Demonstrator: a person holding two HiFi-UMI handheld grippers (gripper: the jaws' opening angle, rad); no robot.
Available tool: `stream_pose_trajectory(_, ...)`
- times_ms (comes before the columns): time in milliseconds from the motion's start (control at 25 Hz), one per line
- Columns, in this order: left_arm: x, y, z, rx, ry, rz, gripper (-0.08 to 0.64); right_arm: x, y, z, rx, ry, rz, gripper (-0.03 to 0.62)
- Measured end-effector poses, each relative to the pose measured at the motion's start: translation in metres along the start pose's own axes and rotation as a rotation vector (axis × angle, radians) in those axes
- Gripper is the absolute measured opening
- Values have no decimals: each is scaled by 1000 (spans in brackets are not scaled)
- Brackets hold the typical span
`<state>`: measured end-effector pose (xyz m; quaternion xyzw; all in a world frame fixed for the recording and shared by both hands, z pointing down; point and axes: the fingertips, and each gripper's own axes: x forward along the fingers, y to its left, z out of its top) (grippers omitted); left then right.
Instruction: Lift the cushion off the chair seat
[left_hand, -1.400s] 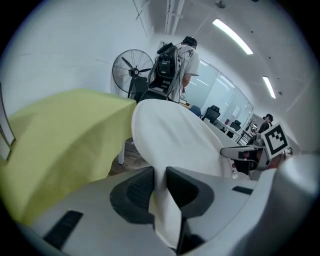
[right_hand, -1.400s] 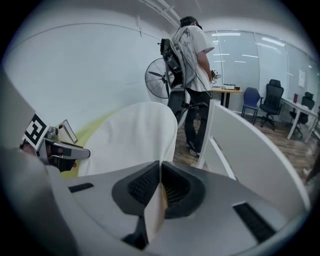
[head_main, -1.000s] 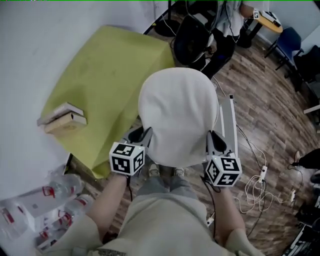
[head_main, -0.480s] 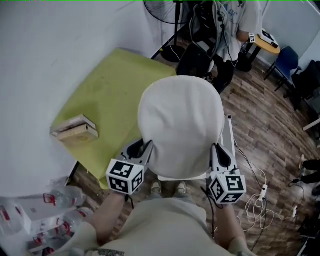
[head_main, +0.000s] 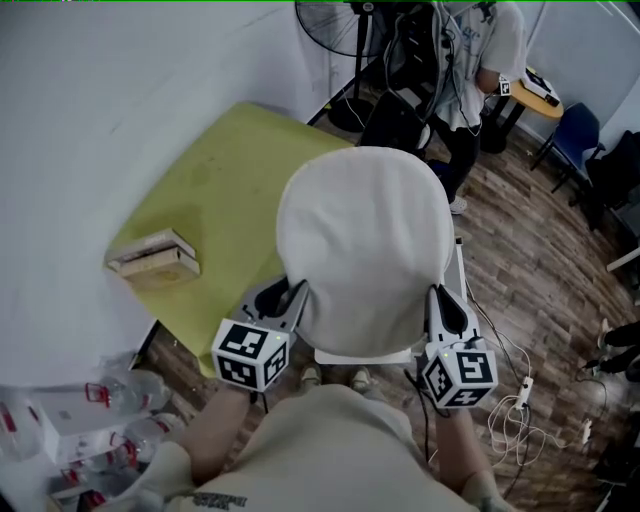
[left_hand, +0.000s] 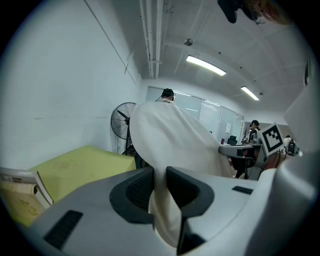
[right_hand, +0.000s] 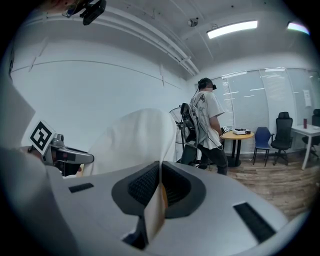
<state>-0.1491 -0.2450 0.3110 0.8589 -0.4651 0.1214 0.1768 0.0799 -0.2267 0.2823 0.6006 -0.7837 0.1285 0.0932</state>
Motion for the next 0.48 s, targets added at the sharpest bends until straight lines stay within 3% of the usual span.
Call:
stream_pose_trajectory(280,2,9,-1,-1,-2,6,92,7,4,0,-5,-1,7,35)
stream_pose_trajectory(480,-3,40,-9,-3,1,2,93,27,28,-7,-10,6,6,35)
